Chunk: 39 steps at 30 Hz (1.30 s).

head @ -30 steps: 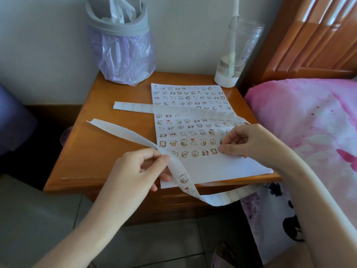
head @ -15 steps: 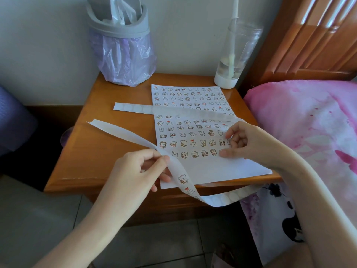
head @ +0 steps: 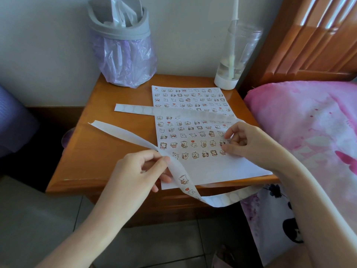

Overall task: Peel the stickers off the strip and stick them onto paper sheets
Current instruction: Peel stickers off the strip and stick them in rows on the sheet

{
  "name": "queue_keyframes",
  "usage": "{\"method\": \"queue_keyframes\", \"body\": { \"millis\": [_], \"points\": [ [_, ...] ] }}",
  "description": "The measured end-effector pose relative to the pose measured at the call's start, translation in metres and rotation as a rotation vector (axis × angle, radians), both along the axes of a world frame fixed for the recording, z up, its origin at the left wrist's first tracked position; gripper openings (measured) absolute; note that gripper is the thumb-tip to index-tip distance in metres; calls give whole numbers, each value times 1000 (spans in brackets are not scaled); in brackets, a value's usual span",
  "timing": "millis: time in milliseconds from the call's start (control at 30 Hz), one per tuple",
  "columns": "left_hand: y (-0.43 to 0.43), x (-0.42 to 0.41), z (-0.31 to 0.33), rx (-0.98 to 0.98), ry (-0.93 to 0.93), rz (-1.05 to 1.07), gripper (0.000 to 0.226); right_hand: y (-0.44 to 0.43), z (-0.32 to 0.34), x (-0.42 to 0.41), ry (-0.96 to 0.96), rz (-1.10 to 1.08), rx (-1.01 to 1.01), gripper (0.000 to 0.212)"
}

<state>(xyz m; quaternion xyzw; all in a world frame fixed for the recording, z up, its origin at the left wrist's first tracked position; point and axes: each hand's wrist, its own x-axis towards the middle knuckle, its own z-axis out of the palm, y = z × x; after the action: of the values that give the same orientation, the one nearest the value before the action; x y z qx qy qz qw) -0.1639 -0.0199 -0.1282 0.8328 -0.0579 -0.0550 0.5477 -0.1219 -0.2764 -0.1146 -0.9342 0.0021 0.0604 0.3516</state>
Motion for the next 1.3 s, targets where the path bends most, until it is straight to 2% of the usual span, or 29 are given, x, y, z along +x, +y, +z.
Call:
{"method": "queue_keyframes", "body": {
  "millis": [133, 233, 367, 500, 700, 900, 1300],
  "points": [
    [1, 1, 2, -115, 65, -5, 11, 31, 17, -14, -180, 110, 87, 11],
    [0, 1, 5, -202, 102, 10, 18, 59, 28, -34, -120, 255, 178, 19],
    [-2, 0, 7, -223, 98, 14, 22, 68, 27, -45, -95, 331, 188, 13],
    [-4, -2, 8, -221, 105, -5, 22, 69, 27, -45, -82, 319, 193, 11],
    [-3, -3, 16, -291, 130, -41, 35, 71, 29, -44, -70, 250, 274, 12],
    [-4, -5, 19, -218, 85, -42, 19, 73, 28, -46, -79, 243, 277, 12],
    [-7, -5, 17, -188, 50, 16, 20, 78, 24, -46, -182, 244, 160, 10]
  ]
}}
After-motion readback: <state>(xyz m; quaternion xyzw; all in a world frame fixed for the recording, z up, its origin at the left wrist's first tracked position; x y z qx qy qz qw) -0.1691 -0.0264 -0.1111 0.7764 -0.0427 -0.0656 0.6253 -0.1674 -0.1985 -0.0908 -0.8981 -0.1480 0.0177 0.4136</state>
